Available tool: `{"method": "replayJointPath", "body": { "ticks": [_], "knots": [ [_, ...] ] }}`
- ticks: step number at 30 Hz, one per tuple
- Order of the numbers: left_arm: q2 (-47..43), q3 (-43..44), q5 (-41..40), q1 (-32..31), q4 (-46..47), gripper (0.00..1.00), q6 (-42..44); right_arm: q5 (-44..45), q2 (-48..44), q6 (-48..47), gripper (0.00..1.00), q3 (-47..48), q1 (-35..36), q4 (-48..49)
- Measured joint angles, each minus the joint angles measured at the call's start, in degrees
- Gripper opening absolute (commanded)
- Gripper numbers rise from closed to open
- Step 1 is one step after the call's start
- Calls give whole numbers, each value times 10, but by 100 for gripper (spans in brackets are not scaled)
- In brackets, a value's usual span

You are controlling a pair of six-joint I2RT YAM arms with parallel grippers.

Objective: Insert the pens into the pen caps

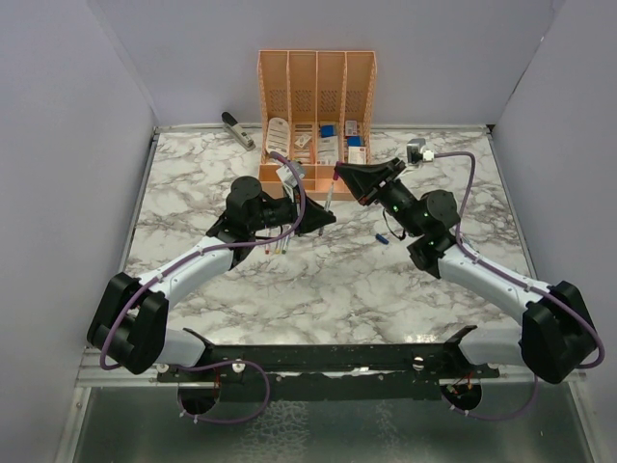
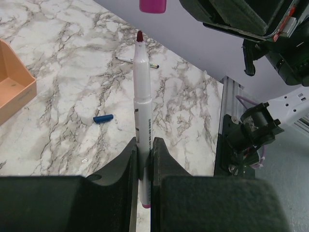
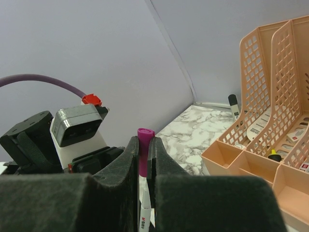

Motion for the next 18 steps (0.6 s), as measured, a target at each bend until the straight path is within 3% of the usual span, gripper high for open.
{"method": "replayJointPath", "body": {
  "ticks": [18],
  "knots": [
    [0,0,0,0,0,0,0,-2,16,0,1,0,0,3]
  ]
}}
